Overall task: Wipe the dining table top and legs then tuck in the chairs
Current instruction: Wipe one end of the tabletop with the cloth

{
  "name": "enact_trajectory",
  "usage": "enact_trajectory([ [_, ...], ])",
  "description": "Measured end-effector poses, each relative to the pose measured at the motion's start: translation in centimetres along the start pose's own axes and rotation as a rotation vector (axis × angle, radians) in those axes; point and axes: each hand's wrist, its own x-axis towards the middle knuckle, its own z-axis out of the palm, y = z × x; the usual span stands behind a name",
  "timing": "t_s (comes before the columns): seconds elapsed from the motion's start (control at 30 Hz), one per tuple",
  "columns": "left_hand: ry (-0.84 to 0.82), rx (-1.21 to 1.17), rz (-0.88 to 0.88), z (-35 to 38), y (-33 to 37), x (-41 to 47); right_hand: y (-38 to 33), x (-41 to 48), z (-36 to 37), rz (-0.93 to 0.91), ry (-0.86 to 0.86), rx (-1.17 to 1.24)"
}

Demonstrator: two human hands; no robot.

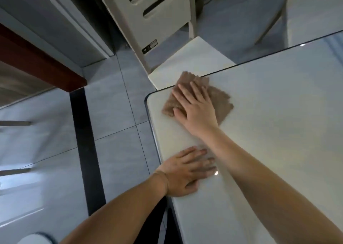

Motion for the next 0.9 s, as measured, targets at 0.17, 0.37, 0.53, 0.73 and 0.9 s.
enact_trajectory([
  [0.17, 0.066, -0.073, -0.009, 0.3, 0.1, -0.1, 11.6, -6.2, -2.9, -0.12, -0.049, -0.029],
  [0.37, 0.073, -0.1, 0.006, 0.6, -0.1, 0.0, 29.0, -9.0, -7.8, 0.934, 0.18, -0.061],
  [0.53, 0.044, -0.116, 0.003, 0.2, -0.1, -0.1, 18.9, -6.1, -5.6, 0.859, 0.182, -0.029],
  [0.73, 0.061, -0.106, 0.024, -0.1, -0.1, 0.1, 6.9, -16.6, -2.9, 0.265, -0.043, -0.015],
  [0.9, 0.047, -0.133, 0.027, 0.2, -0.1, 0.1, 17.9, -21.5, -6.3, 0.213, -0.118, -0.014],
])
